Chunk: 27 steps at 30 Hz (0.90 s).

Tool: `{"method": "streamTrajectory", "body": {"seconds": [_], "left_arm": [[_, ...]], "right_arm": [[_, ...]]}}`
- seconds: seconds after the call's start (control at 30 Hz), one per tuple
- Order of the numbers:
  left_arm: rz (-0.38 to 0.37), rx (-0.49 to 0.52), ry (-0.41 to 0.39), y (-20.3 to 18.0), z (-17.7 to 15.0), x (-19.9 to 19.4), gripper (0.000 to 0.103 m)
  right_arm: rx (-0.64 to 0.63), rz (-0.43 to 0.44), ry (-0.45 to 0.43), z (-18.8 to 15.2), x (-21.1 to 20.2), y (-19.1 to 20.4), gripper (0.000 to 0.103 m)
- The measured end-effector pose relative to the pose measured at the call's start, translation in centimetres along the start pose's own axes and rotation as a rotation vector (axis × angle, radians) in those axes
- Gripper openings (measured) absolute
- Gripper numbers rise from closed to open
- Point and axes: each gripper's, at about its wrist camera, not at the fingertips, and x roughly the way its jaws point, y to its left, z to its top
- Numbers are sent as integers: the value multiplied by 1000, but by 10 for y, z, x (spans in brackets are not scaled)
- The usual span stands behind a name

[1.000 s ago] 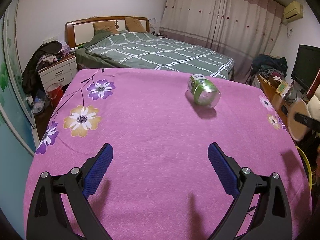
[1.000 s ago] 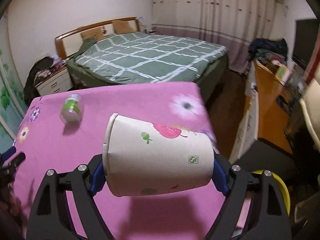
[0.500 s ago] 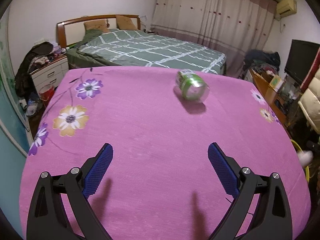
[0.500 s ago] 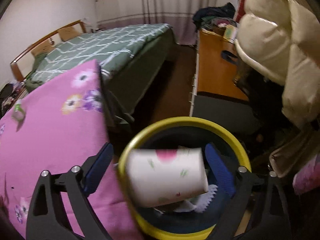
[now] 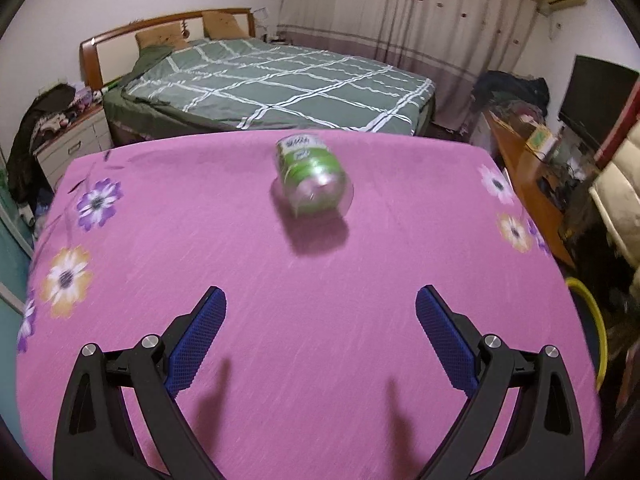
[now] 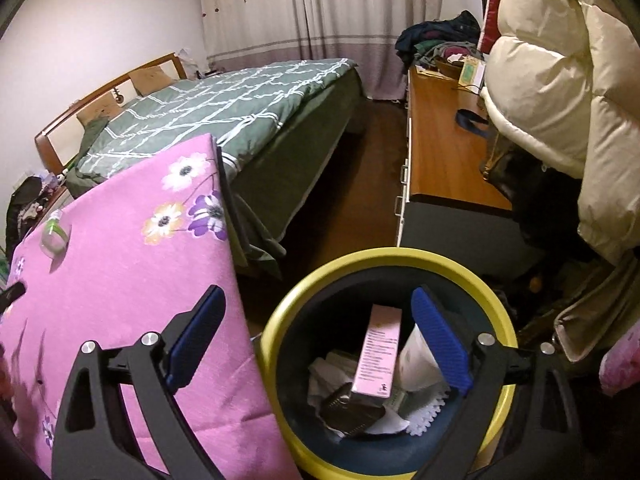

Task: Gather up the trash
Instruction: 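Reach the left gripper to the green-labelled jar and close on it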

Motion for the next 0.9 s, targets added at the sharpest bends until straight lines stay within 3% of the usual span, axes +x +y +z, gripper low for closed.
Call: {"method": "streamTrajectory", "body": {"seconds": [0.23,0.4,0.73,0.9], "left_arm": [[114,-74,8,-9,45,51,94],[153,-130,43,-3,71,85,94],[187,-137,103,1,95,121,57],[180,-108,107,-4,97,123,53]], "right_arm": [[-14,19,-2,4,-2,9,89],[-24,20,-5,4,-4,8,89],[-15,27,14,1,-1,1,89],[-14,38,10,-3,-7,-1,89]]}}
